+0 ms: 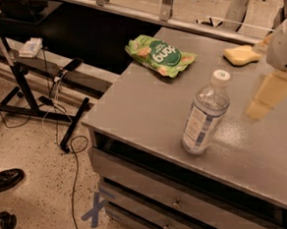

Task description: Move sponge near blue plastic bottle

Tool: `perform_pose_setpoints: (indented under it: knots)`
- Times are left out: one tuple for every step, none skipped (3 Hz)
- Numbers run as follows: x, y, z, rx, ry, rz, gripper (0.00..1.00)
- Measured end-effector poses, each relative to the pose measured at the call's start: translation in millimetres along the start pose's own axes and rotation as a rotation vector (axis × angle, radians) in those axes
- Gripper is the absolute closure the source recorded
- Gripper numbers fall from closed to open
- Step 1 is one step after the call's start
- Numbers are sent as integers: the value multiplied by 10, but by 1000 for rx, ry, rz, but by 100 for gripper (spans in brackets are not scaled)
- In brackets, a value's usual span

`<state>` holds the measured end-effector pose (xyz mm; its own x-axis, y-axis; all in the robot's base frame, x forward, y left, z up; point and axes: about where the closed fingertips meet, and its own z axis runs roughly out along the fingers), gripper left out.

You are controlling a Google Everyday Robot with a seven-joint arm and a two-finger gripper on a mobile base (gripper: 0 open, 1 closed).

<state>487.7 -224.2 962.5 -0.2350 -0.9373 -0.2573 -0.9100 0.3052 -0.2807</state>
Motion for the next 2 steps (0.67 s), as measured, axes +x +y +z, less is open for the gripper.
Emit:
perform_pose_setpoints:
  knots:
    - [-58,-865,520,86,-108,55,0]
    - [-110,-1514,935,146,-207,117,0]
